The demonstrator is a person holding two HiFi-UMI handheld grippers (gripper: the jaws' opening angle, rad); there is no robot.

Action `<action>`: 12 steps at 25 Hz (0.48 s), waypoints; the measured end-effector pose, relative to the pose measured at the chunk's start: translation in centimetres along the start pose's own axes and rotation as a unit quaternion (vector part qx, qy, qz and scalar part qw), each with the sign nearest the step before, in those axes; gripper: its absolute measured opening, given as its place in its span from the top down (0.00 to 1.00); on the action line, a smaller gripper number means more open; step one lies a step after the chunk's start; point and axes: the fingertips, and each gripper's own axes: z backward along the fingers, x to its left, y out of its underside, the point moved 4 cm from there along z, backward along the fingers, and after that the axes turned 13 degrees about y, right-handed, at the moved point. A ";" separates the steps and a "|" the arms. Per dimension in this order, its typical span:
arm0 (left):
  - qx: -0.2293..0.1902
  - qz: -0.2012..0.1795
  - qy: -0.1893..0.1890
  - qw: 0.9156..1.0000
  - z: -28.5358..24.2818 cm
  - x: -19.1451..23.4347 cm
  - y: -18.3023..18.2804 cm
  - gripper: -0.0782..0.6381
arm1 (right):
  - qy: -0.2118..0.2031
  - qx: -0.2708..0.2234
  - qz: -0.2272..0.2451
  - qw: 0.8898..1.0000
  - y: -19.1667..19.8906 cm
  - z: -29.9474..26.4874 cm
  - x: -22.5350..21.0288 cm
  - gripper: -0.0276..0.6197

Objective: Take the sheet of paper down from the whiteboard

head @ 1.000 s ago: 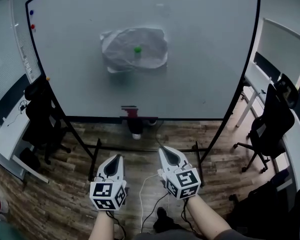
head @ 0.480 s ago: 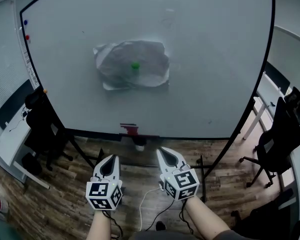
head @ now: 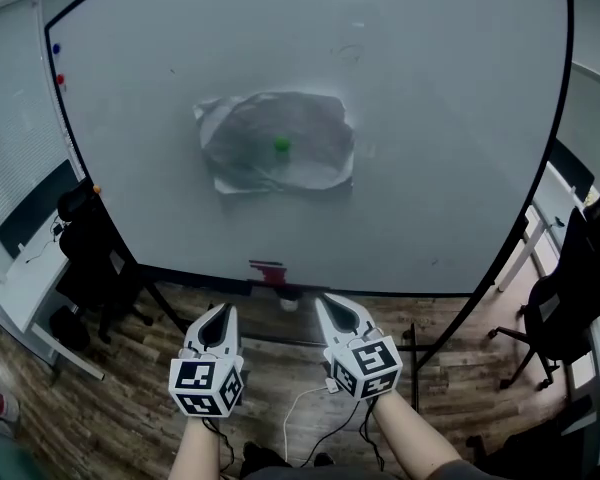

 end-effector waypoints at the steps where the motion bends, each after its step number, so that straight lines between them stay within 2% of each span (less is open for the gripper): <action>1: -0.002 -0.002 0.002 1.000 -0.3 0.5 -0.3 0.86 | 0.002 -0.001 0.000 1.000 -0.1 -0.4 0.1 0.92; 6: -0.017 -0.003 0.020 1.000 -2.4 3.6 -1.4 0.86 | 0.039 -0.013 0.039 0.998 -1.1 -2.9 0.4 0.92; 12: -0.033 -0.006 0.062 0.998 -5.2 7.5 -3.1 0.86 | 0.092 -0.032 0.049 0.994 -2.9 -6.2 0.8 0.92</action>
